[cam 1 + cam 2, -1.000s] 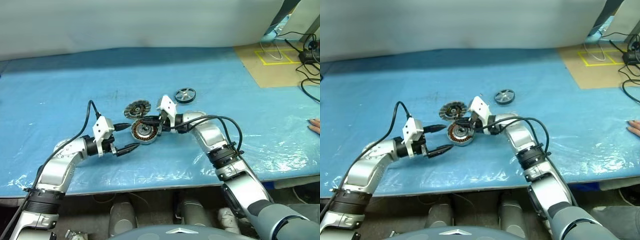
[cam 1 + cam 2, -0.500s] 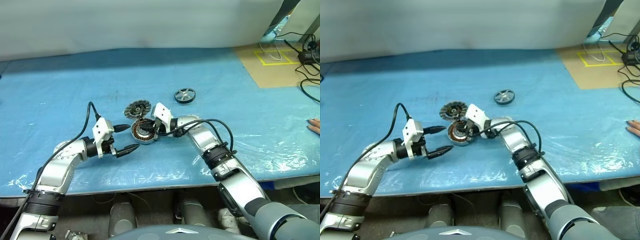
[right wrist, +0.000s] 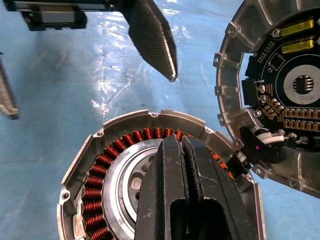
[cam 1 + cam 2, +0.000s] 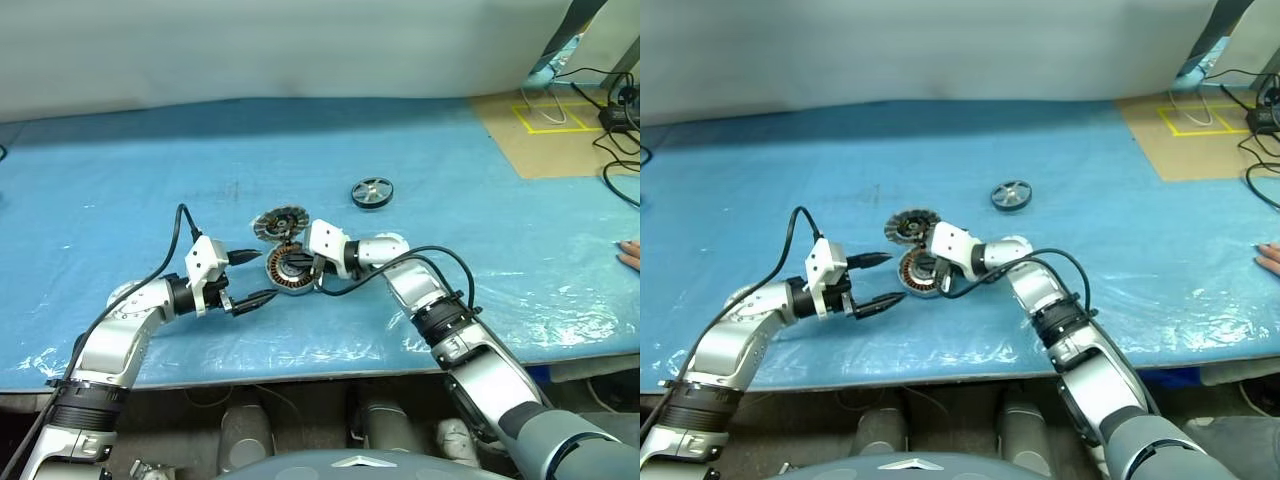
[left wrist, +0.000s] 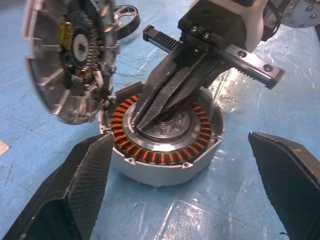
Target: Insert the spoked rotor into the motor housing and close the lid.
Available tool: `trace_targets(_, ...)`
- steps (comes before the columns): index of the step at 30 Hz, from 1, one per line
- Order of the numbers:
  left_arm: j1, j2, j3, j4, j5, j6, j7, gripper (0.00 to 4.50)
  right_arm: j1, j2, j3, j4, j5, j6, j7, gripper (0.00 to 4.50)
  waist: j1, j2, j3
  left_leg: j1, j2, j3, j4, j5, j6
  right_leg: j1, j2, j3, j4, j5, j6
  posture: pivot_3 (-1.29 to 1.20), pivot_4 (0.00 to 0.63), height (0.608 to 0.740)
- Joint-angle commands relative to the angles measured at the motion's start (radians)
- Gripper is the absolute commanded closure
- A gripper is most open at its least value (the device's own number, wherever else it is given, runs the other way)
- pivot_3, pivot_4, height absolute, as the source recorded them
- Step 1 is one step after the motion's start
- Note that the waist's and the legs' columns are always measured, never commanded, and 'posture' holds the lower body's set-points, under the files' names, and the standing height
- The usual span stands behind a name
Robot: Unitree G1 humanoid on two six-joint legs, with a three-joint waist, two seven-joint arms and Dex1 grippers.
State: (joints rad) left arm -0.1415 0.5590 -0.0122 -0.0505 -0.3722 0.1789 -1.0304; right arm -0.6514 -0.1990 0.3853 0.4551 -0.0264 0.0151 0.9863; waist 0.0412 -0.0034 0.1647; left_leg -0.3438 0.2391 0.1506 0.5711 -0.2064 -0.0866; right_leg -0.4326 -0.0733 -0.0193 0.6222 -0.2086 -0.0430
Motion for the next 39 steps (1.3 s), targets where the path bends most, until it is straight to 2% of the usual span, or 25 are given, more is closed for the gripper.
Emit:
trace_targets(1, -0.011, 0.003, 0.003, -0.008, -0.001, -0.018, -0.005, 0.00, 0.032, -0.011, 0.004, 0.026, 0.018, 0.094, 0.044, 4.41, 0.000, 0.000, 0.000, 0.000, 0.000, 0.000, 0.000, 0.000, 0.000, 0.000, 0.000, 0.000, 0.000, 0.000, 0.000, 0.00, 0.150, 0.740)
trace_targets(6, -0.012, 0.004, -0.002, -0.003, 0.005, -0.024, -0.010, 0.00, 0.031, 0.022, -0.062, -0.022, 0.125, 0.238, 0.063, 4.41, 0.001, 0.000, 0.000, 0.000, 0.000, 0.000, 0.000, 0.000, 0.000, 0.000, 0.000, 0.000, 0.000, 0.000, 0.000, 0.00, 0.150, 0.740)
trace_targets(11, -0.013, 0.004, -0.003, 0.004, 0.008, -0.027, -0.015, 0.00, 0.055, 0.014, -0.060, -0.109, 0.178, 0.347, 0.103, 4.41, -0.001, 0.000, 0.000, 0.000, 0.000, 0.000, -0.001, 0.000, 0.000, -0.001, 0.000, 0.000, 0.000, 0.000, 0.000, 0.00, 0.150, 0.740)
trace_targets(17, -0.019, 0.005, -0.004, 0.013, 0.010, -0.030, -0.018, 0.00, 0.073, -0.015, -0.014, -0.110, 0.128, 0.318, 0.093, 4.41, 0.000, 0.000, 0.000, 0.000, 0.000, 0.000, -0.001, 0.000, 0.000, -0.001, 0.000, 0.000, 0.000, 0.000, 0.000, 0.00, 0.150, 0.740)
trace_targets(24, -0.025, 0.002, -0.009, 0.020, 0.013, -0.035, -0.015, 0.00, 0.014, 0.022, -0.041, 0.046, 0.076, 0.224, -0.062, 4.41, -0.001, 0.000, 0.000, 0.001, 0.000, 0.000, -0.001, 0.000, 0.000, -0.001, 0.000, 0.000, 0.001, 0.000, 0.000, 0.00, 0.150, 0.740)
trace_targets(30, -0.029, 0.002, -0.011, 0.023, 0.017, -0.035, -0.016, 0.00, -0.016, 0.041, -0.146, 0.002, 0.211, 0.342, -0.044, 4.41, 0.004, 0.000, 0.000, 0.001, 0.000, 0.000, 0.000, 0.000, 0.000, 0.001, -0.001, 0.000, 0.000, 0.000, 0.000, 0.00, 0.150, 0.740)
trace_targets(32, -0.029, 0.002, -0.012, 0.023, 0.017, -0.035, -0.017, 0.00, -0.007, 0.027, -0.160, -0.075, 0.265, 0.399, 0.010, 4.41, 0.004, 0.000, 0.000, 0.000, 0.000, 0.000, 0.000, 0.000, 0.000, 0.000, 0.000, 0.000, -0.001, 0.000, 0.000, 0.00, 0.150, 0.740)
trace_targets(39, -0.039, 0.003, -0.010, 0.031, 0.012, -0.034, -0.023, 0.00, -0.003, 0.026, -0.177, -0.163, 0.303, 0.463, 0.010, 4.41, -0.001, 0.000, 0.000, -0.006, 0.001, 0.000, -0.002, 0.000, 0.000, -0.007, 0.001, -0.001, -0.002, 0.000, 0.000, 0.00, 0.150, 0.740)
